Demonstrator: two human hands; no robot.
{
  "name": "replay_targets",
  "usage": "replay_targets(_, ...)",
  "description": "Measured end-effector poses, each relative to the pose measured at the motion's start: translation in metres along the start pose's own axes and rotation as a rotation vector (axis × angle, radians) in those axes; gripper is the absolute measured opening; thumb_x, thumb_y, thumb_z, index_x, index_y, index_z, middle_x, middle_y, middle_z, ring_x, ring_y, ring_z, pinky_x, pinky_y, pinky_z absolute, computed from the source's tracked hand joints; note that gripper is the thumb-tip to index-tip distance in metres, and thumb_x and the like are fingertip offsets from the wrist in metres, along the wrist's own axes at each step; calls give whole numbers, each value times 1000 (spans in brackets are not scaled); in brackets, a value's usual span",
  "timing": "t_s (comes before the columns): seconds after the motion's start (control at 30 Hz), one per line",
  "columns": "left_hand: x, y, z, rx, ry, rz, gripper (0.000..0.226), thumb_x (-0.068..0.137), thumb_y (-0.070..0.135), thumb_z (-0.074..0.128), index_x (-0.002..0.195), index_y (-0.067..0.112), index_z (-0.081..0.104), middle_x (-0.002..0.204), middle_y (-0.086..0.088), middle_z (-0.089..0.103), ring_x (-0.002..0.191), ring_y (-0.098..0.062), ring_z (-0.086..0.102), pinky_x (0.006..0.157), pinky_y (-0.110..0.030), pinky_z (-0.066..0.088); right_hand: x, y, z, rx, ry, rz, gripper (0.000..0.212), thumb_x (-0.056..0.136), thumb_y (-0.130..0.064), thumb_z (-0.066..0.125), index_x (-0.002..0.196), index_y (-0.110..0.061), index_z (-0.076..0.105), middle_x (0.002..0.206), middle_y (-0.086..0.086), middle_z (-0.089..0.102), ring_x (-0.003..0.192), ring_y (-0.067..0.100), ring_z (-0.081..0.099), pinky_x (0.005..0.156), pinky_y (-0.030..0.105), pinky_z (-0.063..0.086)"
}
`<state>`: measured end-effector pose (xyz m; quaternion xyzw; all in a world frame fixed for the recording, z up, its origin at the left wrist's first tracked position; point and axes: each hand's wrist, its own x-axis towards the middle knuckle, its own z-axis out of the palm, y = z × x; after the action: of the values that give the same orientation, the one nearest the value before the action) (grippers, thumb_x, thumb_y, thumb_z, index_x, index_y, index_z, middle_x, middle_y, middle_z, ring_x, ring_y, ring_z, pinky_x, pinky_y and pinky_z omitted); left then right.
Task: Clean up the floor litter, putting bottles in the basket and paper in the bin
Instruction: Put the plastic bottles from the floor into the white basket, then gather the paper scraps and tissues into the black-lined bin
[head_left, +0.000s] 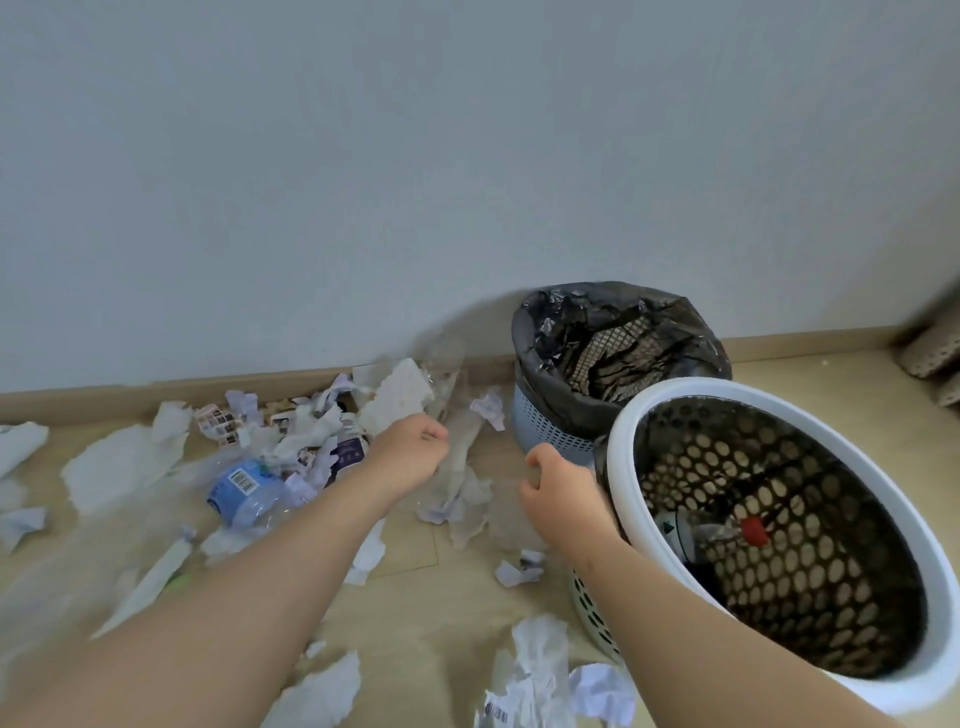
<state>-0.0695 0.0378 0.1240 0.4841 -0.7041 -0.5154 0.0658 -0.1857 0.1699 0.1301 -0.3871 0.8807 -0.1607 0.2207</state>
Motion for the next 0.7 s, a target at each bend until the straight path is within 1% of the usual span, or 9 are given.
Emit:
replay_targets(0.13,-8,0,16,73,-30,10,24,92,14,41,83,32,54,88,5,57,100,-23,62,88,-37,51,3,26,4,-9,-48,111,23,95,-19,46,116,-11,46,89,5,51,78,20,49,70,30,41)
replay_targets(0.23,-10,9,34,76,-51,21,20,94,14,43,105,20,59,91,2,57,95,-22,63,82,-33,51,0,37,0,-2,-67,157,24,94,-23,47,116,-13,44,93,4,49,82,19,48,75,32,43)
replay_targets(0.3,-10,21,54,134,-83,81,27,95,11,43,118,16,56,106,-2,58,91,-18,58,76,-28,47,-3,47,-3,-23,-70,180,28,93,-28,48,117,-15,44,100,4,52,88,19,49,85,33,45)
replay_targets(0.4,1,42,86,496,10,404,40,93,6,41,130,21,48,137,0,42,118,-19,45,90,-30,42,-4,68,-7,-34,-77,223,30,94,-27,46,121,-14,42,118,7,52,99,21,50,88,31,43)
replay_targets(0.47,16,61,106,664,96,653,50,92,5,42,139,23,37,150,0,25,136,-22,27,103,-34,35,-3,86,-11,-18,-87,275,38,96,-26,44,131,-13,39,129,9,48,114,25,48,95,34,41)
replay_targets(0.5,24,70,114,731,102,728,56,91,5,42,143,23,30,154,0,17,142,-23,15,111,-37,27,-3,94,-14,13,-80,310,40,96,-26,44,133,-14,38,128,9,47,116,25,47,96,34,40)
replay_targets(0.57,44,84,128,902,43,761,64,93,9,44,149,23,16,158,0,8,147,-23,0,118,-41,10,-3,111,-18,86,-27,346,27,94,-23,45,119,-12,44,108,6,46,100,20,45,85,31,38)
replay_targets(0.63,60,92,136,1067,-12,670,62,95,15,44,149,24,16,154,-2,23,146,-23,9,118,-47,3,0,124,-19,144,14,375,11,93,-19,45,100,-17,37,91,1,41,90,18,38,78,28,33)
replay_targets(0.7,63,95,136,1167,15,628,46,95,12,43,138,25,37,126,-1,53,128,-25,42,116,-52,2,3,133,-18,222,14,410,16,91,-20,44,98,-25,30,95,-3,38,92,16,34,80,29,33)
